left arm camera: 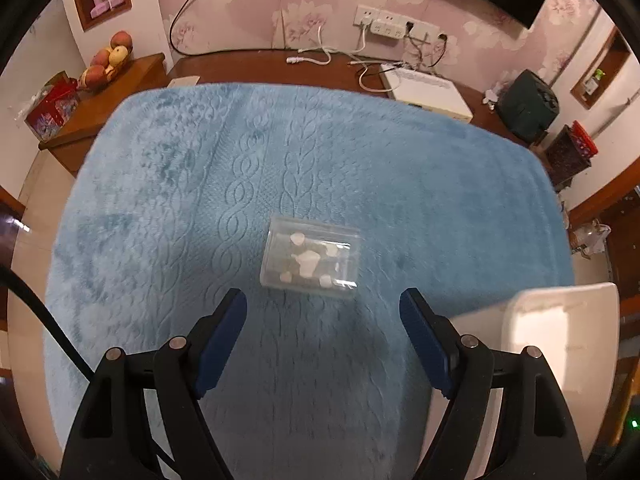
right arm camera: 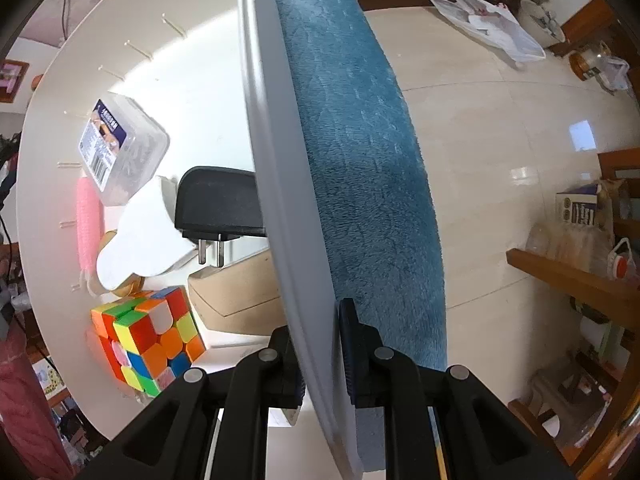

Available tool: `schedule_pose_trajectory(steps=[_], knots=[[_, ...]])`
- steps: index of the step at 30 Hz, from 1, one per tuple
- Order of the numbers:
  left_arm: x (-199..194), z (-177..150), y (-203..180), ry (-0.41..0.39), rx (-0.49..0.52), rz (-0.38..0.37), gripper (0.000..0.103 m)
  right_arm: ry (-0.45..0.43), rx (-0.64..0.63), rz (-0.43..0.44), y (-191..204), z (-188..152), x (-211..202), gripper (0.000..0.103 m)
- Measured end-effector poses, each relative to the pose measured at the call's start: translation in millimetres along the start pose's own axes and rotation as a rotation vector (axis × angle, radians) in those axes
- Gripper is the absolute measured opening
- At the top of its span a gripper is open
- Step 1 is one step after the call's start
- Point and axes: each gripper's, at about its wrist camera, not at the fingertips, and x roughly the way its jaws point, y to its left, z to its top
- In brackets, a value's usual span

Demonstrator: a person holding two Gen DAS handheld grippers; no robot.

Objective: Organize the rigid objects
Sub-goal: 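Move the left tool to the small clear case and grasp it, then carry the clear case into the tray and open the left gripper while the right gripper releases the tray rim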

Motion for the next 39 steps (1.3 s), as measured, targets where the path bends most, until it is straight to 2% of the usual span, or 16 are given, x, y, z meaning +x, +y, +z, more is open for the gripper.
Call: schedule_pose_trajectory(steps=[6, 15, 21, 24, 28, 35, 39], knots=[[30, 4, 5, 0.020, -0.012, -0.005, 0.081, -0.002, 0.028, -0.030, 0, -2, -4, 0.017], [45, 7, 10, -0.031, -0.017, 0.022, 0.081, 0.002, 0.057, -0.054, 0, -2, -1, 0.017], [50, 10, 7, -0.059, 0.025, 0.044, 0.080, 0.001, 0.071, -0.057, 0, 0, -1, 0.017], [51, 11, 6, -0.064, 0.040, 0.052, 0.076, 0.001, 0.073, -0.064, 1, 0, -1, 0.017], [49, 10, 7, -0.070, 0.069, 0.042, 0.065, 0.000, 0.071, -0.078, 4, -1, -2, 0.017], [47, 2, 5, -0.066, 0.129, 0.044, 0.065, -0.012, 0.066, -0.102, 12, -3, -4, 0.019], [41, -14, 4, -0.058, 0.177, 0.038, 0.065, -0.023, 0.062, -0.113, 16, -6, -6, 0.020]])
